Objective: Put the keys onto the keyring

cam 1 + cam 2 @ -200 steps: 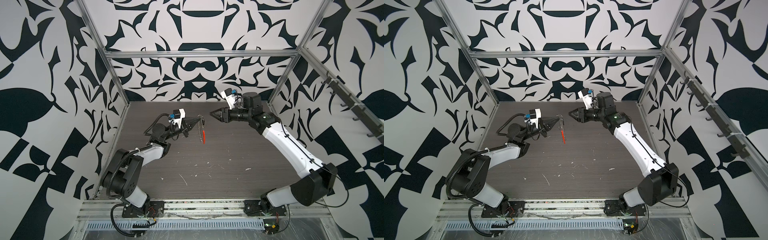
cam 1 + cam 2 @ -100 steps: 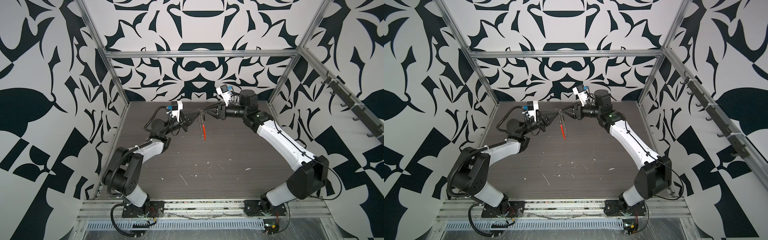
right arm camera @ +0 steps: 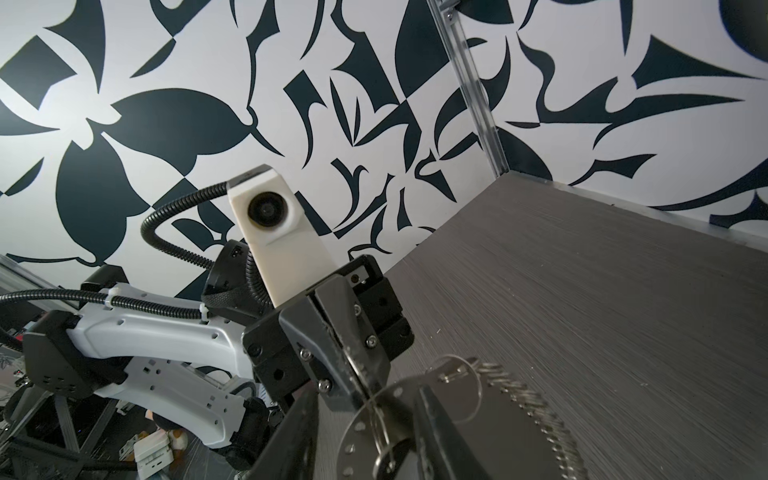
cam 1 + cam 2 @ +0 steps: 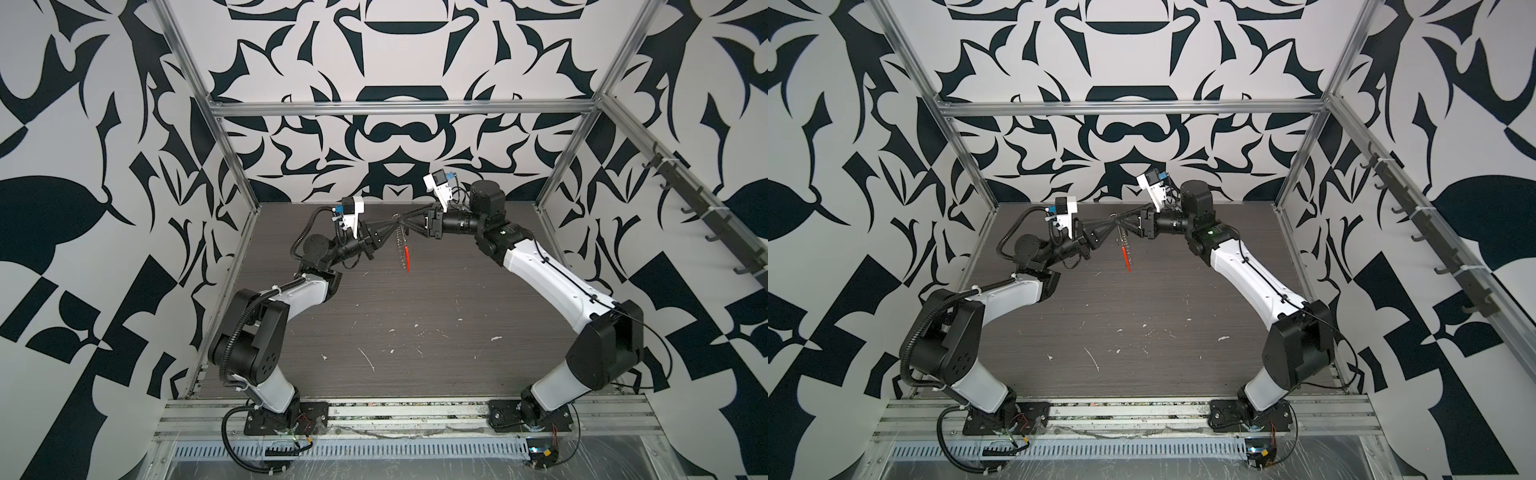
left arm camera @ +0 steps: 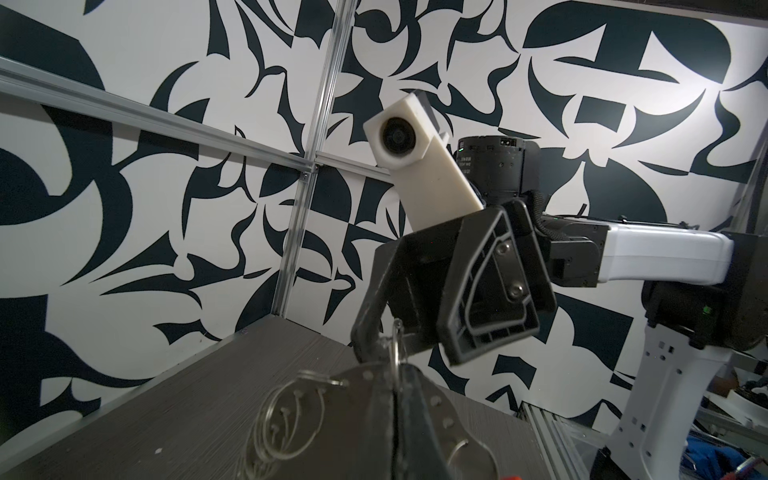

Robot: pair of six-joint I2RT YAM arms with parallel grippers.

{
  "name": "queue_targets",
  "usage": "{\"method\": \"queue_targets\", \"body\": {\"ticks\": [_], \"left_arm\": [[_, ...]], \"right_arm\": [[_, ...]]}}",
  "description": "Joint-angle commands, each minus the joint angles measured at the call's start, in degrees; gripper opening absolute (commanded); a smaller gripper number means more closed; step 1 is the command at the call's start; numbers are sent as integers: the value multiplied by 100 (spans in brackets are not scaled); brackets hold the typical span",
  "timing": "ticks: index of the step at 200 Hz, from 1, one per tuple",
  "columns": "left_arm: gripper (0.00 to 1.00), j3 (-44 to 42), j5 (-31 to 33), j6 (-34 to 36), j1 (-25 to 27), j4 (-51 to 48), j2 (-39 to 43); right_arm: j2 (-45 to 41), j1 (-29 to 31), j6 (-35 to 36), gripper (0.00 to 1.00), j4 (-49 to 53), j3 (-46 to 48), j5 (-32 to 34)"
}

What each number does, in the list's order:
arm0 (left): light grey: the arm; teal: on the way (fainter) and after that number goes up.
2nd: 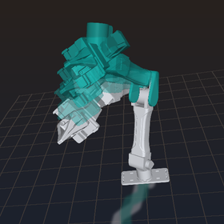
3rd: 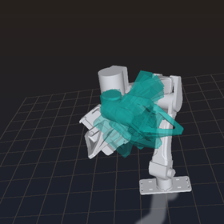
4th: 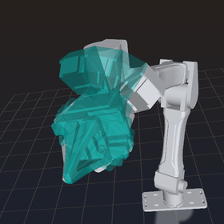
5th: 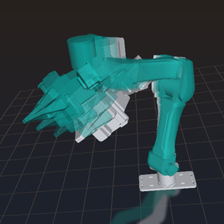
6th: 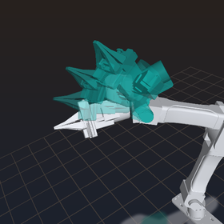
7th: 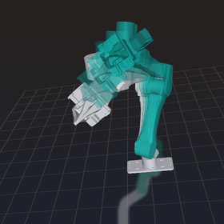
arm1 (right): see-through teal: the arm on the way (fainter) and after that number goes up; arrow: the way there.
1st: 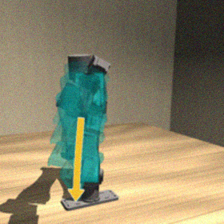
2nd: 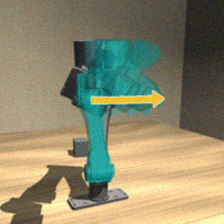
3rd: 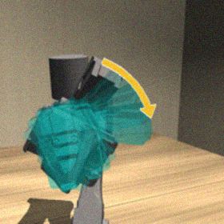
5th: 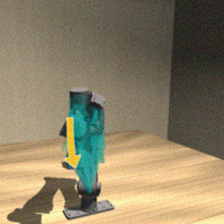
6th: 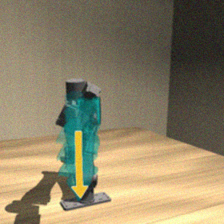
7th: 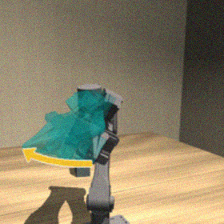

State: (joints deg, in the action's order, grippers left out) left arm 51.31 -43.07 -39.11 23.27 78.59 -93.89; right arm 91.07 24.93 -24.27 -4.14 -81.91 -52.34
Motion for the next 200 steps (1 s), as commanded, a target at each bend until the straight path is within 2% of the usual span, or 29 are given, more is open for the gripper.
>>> {"method": "queue_targets", "body": {"ticks": [1,18,43,109,131,200], "left_arm": [[0,204,-74,-133,-7,390,2],[0,212,-79,-149,-13,393,0],[0,222,-60,-155,-13,390,6],[0,239,39,-182,-9,394,10],[0,257,27,-202,-11,394,-10],[0,229,-22,-220,-32,390,-162]], "right_arm": [[-85,12,-25,41,-313,-126,-64],[-65,37,-41,37,-327,-141,-66],[-51,82,-62,25,-356,-100,-83],[-98,160,-135,11,-460,18,-75],[-87,200,-148,0,-508,1,-61],[-117,223,-1,0,-447,-58,200]]}}
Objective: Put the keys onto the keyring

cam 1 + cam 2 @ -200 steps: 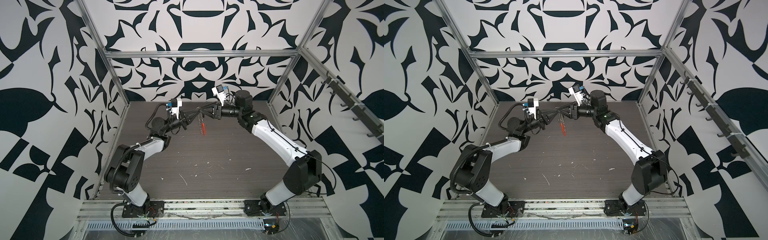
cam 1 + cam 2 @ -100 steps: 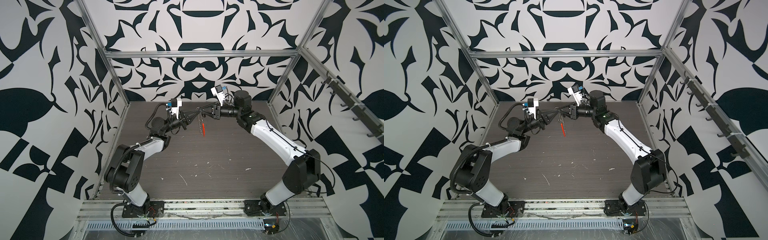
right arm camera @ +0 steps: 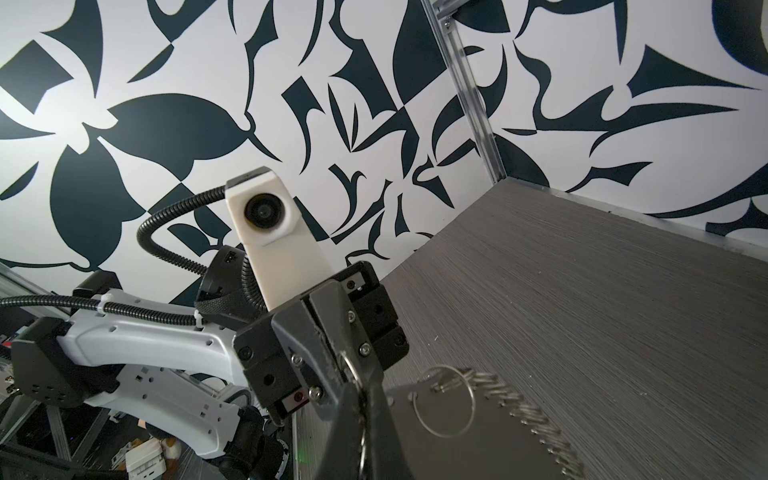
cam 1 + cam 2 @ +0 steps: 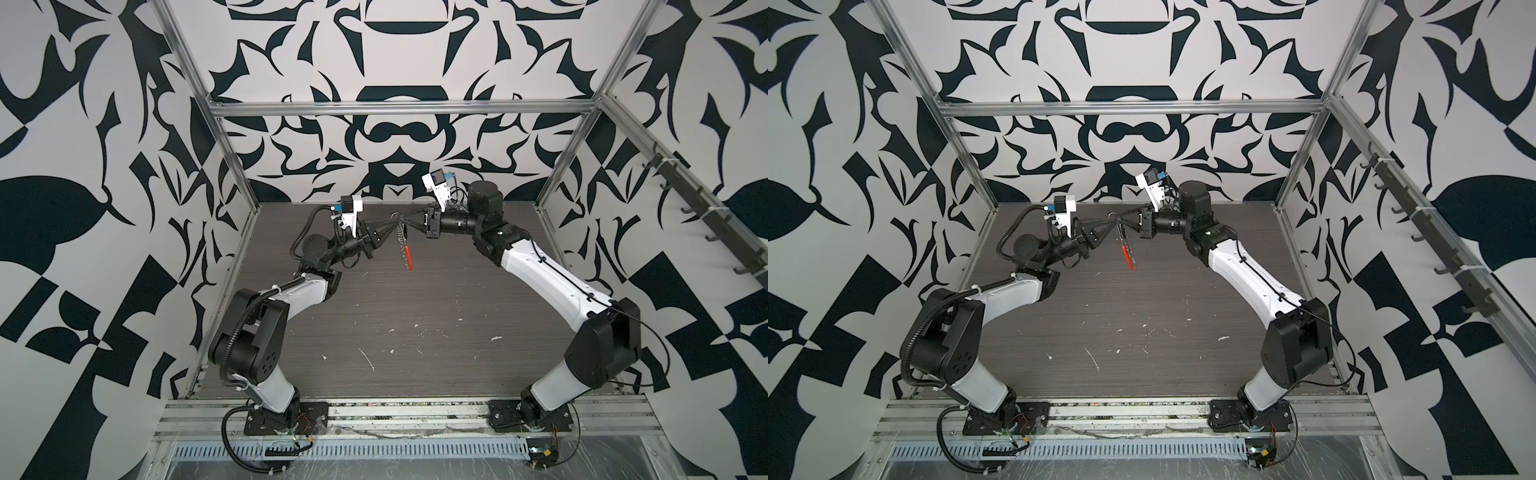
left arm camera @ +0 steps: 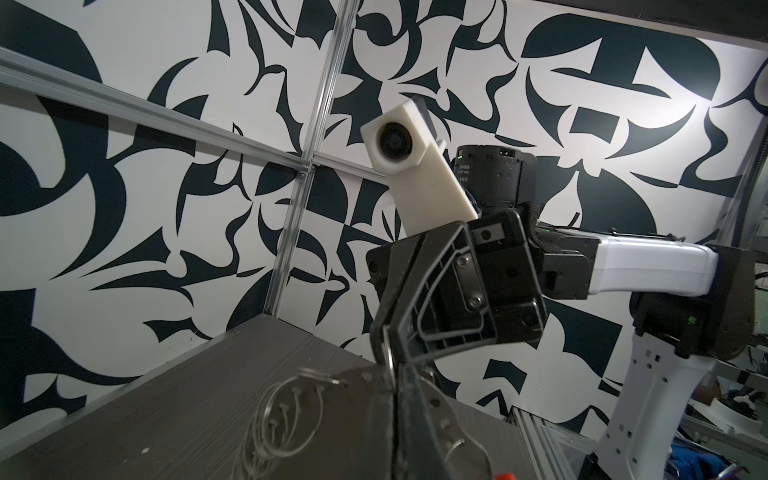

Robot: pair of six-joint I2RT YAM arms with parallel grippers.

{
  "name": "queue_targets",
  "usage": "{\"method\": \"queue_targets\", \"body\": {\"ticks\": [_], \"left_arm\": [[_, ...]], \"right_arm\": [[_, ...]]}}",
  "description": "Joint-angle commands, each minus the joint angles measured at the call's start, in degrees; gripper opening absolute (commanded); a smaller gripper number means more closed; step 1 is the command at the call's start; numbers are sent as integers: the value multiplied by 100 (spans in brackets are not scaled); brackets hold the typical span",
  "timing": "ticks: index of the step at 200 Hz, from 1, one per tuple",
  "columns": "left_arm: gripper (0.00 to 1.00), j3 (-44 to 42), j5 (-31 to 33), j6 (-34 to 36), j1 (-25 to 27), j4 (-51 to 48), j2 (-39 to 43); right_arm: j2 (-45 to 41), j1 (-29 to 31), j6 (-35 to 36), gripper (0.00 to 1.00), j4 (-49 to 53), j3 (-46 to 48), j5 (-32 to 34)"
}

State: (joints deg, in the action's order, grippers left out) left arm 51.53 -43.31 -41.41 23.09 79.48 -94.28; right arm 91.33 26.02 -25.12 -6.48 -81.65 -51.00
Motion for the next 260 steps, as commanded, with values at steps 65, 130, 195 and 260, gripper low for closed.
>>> {"method": "queue_targets", "body": {"ticks": [65,130,195,260], "left_arm": [[21,-14,4,157,-204,300,-208],[14,4,-1251,2390,-587,-2602,645],[15,2171,-1220,7326,-552,-9801,968],[19,2961,-1665,7626,-603,-10401,525]], "right_arm": [[-397,144,1069,0,504,-87,937],[-398,166,1940,0,1142,-189,1058],[-337,285,2326,0,1303,-183,961],[-224,412,2345,0,1341,-265,795]]}}
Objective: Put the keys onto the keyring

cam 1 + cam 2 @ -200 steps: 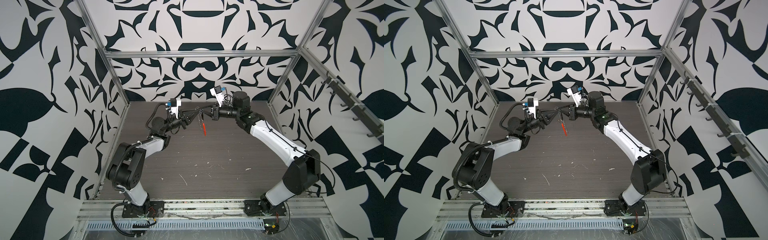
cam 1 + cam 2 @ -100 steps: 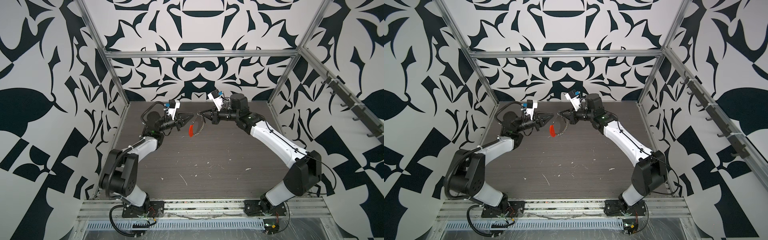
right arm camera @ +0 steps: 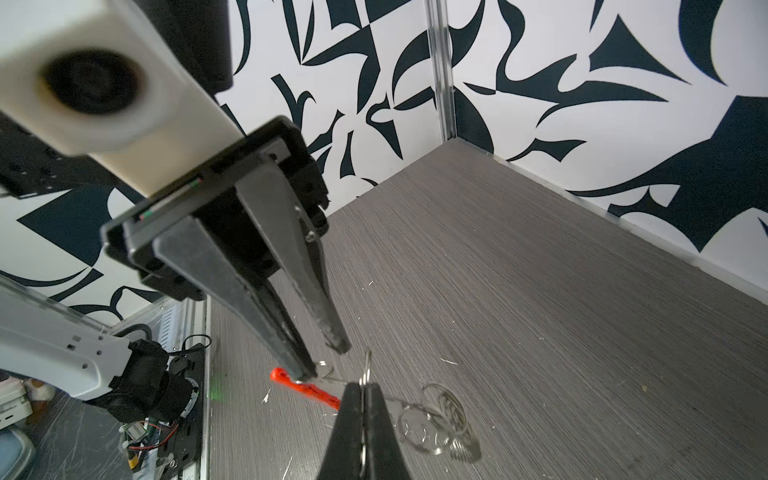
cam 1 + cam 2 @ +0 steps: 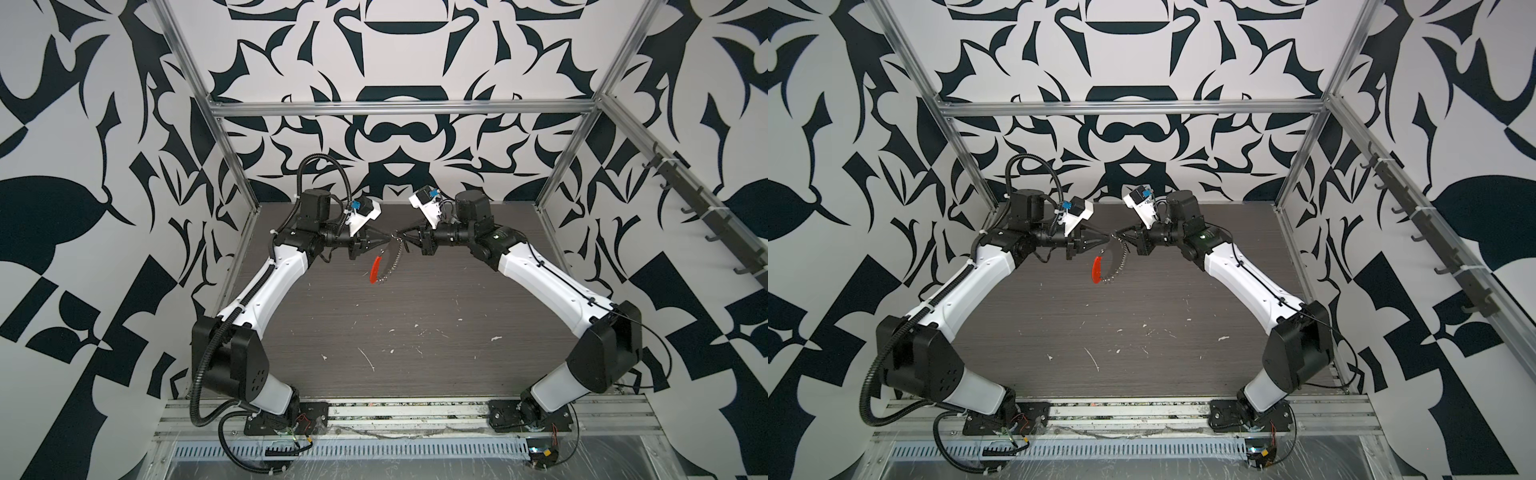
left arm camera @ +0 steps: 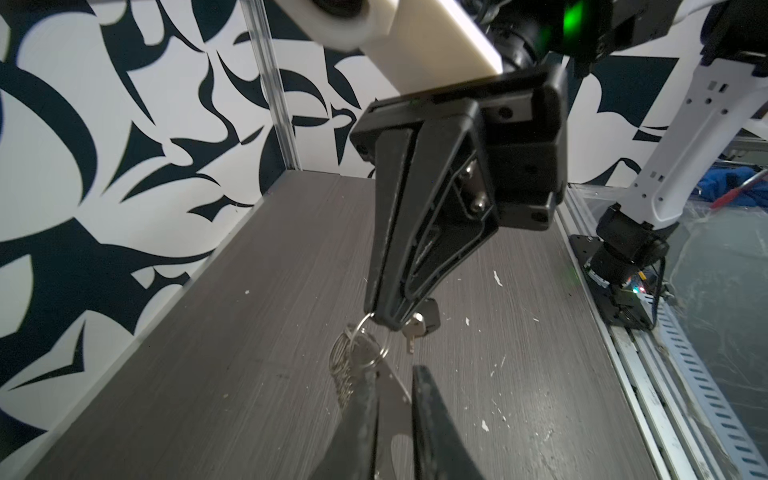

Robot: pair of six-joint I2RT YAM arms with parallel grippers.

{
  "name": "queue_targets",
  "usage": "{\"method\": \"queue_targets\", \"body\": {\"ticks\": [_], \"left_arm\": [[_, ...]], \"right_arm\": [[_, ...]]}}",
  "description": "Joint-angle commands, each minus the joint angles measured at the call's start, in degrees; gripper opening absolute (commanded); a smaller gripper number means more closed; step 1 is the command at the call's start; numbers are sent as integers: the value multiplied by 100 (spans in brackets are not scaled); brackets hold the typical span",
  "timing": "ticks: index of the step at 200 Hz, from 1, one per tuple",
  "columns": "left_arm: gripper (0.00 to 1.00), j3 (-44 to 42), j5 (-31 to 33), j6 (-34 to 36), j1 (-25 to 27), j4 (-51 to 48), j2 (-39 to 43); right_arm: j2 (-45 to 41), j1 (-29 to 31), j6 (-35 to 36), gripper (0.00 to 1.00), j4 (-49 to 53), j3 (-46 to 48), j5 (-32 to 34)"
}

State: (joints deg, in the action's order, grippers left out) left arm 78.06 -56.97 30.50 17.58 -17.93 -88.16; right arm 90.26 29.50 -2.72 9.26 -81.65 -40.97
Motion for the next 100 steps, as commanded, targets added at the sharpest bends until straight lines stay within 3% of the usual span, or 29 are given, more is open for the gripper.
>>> {"method": "queue_targets", "body": {"ticks": [1,100], "left_arm": [[19,311,-298,433,-57,-664,-87],[23,534,-558,357,-137,-667,-334]], "right_arm": [[-120,60,100,0,-232,-269,-209],[1,205,77,0,-228,-351,-368]]}}
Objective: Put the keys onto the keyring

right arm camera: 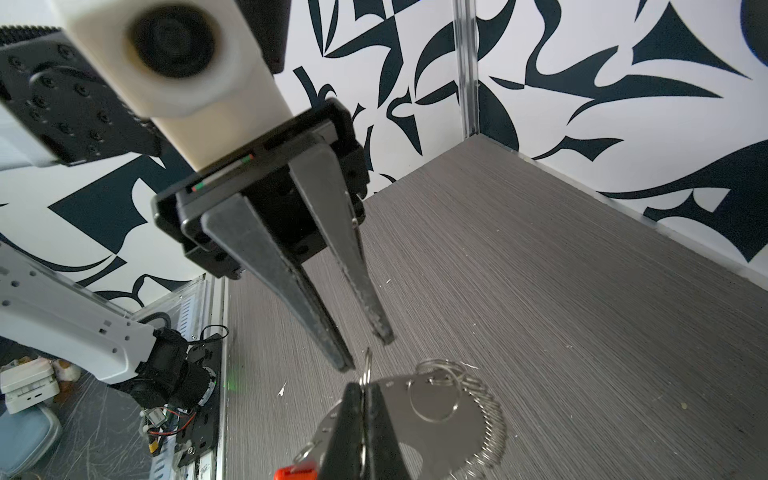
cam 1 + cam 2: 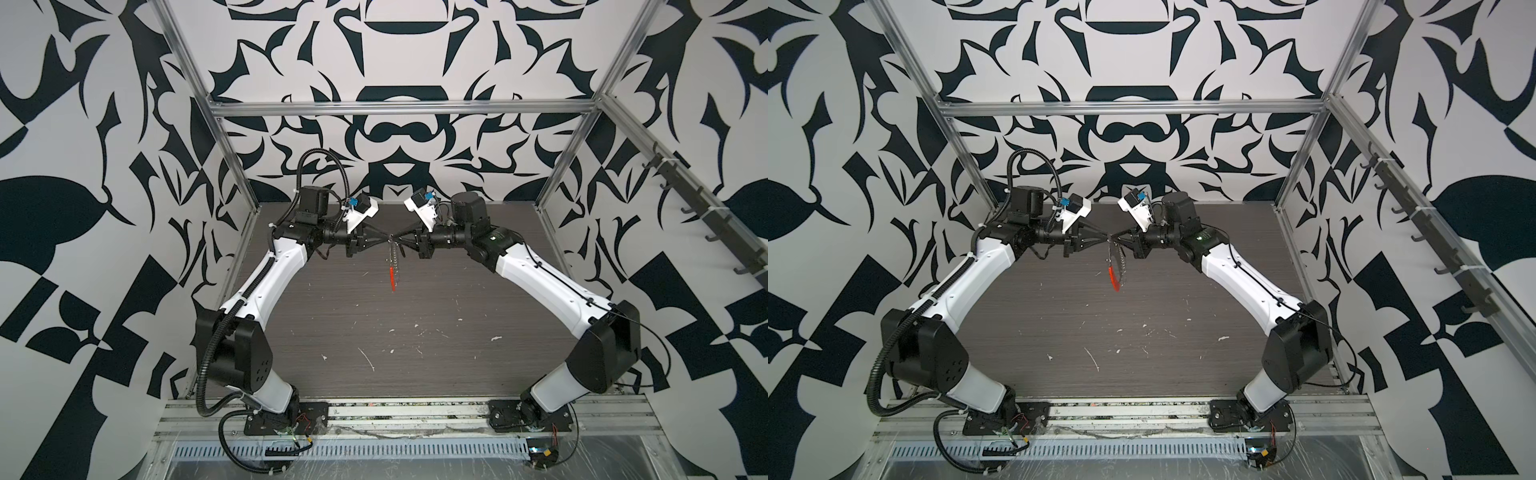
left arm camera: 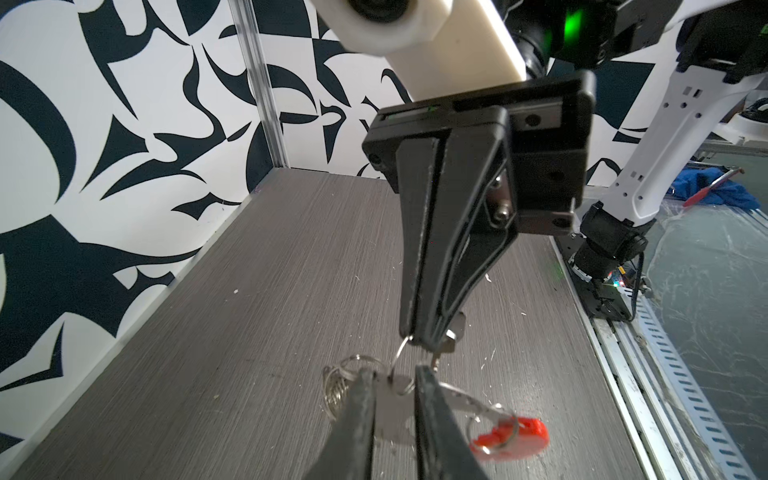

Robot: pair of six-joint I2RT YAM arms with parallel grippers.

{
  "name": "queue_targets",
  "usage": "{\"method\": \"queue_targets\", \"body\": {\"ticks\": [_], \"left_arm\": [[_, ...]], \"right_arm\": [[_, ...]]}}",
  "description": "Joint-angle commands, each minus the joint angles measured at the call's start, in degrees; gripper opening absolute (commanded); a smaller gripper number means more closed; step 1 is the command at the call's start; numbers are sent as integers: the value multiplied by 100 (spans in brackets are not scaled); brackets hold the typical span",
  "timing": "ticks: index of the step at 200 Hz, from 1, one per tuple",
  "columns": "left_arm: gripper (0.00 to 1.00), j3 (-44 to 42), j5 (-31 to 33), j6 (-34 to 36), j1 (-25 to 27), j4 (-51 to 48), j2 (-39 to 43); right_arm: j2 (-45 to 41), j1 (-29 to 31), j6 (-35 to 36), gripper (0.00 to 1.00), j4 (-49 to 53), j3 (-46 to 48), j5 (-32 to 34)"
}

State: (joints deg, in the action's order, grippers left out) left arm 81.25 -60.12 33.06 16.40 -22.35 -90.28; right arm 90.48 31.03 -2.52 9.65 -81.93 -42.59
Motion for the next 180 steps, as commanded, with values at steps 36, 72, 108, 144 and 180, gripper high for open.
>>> {"method": "queue_targets", "body": {"ticks": [36,72,108,144,180], "left_arm": [[23,300,-375,45,-19,-233,-214],[19,321,-548,23,-20,-377,-268],[18,317,-748,7,-11,-531,-337],[0,304,-932,7,-6,-637,-380],[0,285,-1056,29,-6,-649,-346]], "right_arm": [[-4,63,41,0,-287,-332,-220],[-12,63,6,0,-362,-328,-164],[25,69,-54,0,-468,-354,-153],[76,69,-90,0,-474,-403,-163],[93,68,-258,0,-529,-403,-171]]}}
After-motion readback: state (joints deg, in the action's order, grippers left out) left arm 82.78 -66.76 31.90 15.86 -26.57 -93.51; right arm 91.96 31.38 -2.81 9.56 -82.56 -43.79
